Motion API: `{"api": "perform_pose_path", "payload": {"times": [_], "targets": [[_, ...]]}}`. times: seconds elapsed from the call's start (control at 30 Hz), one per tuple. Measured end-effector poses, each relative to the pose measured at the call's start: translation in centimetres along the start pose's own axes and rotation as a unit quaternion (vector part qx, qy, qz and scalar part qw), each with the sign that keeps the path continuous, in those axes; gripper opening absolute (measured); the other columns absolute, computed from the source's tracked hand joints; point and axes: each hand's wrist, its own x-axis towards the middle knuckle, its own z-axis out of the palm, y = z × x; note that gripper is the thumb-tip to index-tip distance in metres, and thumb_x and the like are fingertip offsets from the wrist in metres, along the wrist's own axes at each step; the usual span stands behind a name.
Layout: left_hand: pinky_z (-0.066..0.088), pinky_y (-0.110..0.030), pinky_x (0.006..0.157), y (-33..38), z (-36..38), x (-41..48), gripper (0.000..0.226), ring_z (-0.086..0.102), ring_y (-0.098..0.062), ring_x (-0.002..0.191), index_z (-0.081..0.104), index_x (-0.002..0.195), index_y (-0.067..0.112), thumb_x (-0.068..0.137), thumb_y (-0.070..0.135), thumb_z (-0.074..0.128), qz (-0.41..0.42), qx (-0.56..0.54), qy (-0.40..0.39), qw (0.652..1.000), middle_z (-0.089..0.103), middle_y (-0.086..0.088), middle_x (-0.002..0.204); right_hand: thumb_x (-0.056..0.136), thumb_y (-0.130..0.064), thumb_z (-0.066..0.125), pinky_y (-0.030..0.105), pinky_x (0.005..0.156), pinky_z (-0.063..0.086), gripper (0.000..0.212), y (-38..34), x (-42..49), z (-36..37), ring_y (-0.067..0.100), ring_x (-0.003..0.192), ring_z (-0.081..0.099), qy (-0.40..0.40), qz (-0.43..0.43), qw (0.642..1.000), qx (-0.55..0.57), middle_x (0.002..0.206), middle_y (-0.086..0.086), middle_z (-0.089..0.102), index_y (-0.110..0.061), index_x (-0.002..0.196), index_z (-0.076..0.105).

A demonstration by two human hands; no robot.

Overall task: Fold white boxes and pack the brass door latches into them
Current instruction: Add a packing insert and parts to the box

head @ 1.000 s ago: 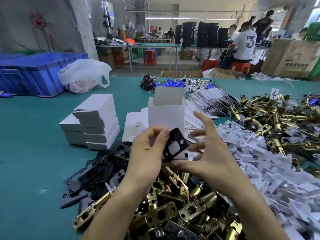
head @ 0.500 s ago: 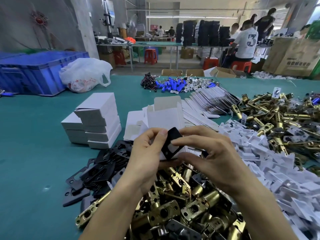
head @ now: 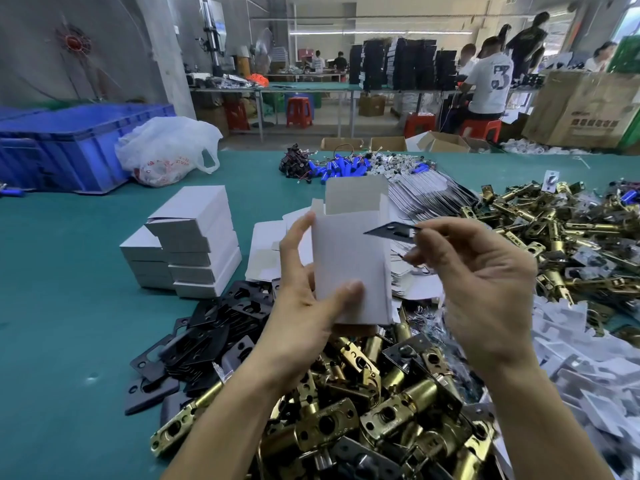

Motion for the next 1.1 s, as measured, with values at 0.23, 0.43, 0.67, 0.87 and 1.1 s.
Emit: {"api": "perform_pose_path", "payload": {"times": [0.23, 0.43, 0.67, 0.87, 1.1], "targets": [[0.061, -0.038, 0.078, -0.5, -0.1, 0.0, 0.062, 0.073, -0.020, 0.098, 0.068, 0.118, 0.032, 0.069, -0.005, 0.079, -0.004, 0.004, -0.081, 0.997, 0.075, -0.007, 0.108, 0.075, -0.029, 0.070, 0.049, 0.081, 0.060, 0.017, -0.9, 0.2, 0.5, 0.022, 0.085, 0.072, 0.030, 0.113, 0.990, 0.084, 0.079, -0.002, 0.074, -0.017, 0.087, 0.069], [0.057, -0.026, 0.062, 0.1, -0.3, -0.3, 0.042, 0.071, -0.011, 0.077, 0.076, 0.093, 0.019, 0.059, -0.002, 0.086, 0.017, 0.043, -0.087, 0.995, 0.075, -0.001, 0.084, 0.067, -0.033, 0.073, 0.041, 0.074, 0.061, 0.012, -2.1, 0.0, 1.1, 0.017, 0.077, 0.071, -0.033, 0.131, 0.980, 0.147, 0.078, 0.000, 0.073, -0.026, 0.076, 0.076], [0.060, -0.031, 0.067, -0.2, -0.4, -0.1, 0.048, 0.074, -0.014, 0.084, 0.076, 0.098, 0.026, 0.054, 0.014, 0.090, 0.000, 0.005, -0.078, 0.997, 0.077, -0.003, 0.091, 0.078, -0.022, 0.069, 0.023, 0.075, 0.055, 0.008, -3.3, 0.1, 1.4, 0.011, 0.079, 0.069, -0.014, 0.049, 0.996, 0.078, 0.081, -0.003, 0.075, -0.020, 0.085, 0.073], [0.057, -0.027, 0.061, 0.0, 0.1, -0.3, 0.039, 0.072, -0.012, 0.074, 0.075, 0.097, 0.024, 0.066, 0.006, 0.090, -0.001, 0.066, -0.127, 0.990, 0.075, -0.001, 0.085, 0.086, -0.013, 0.074, 0.034, 0.069, 0.053, 0.018, -3.3, 0.5, 0.6, 0.018, 0.077, 0.065, 0.030, -0.110, 0.980, -0.165, 0.087, -0.007, 0.072, -0.028, 0.093, 0.069], [0.059, -0.030, 0.063, -0.1, -0.2, -0.3, 0.044, 0.074, -0.013, 0.080, 0.077, 0.099, 0.028, 0.063, 0.005, 0.088, 0.001, 0.016, -0.110, 0.994, 0.077, -0.001, 0.089, 0.085, -0.018, 0.077, 0.024, 0.070, 0.043, 0.010, -3.0, 0.5, 0.8, 0.017, 0.081, 0.055, -0.027, -0.140, 0.930, -0.339, 0.084, -0.005, 0.069, -0.021, 0.094, 0.078]]}}
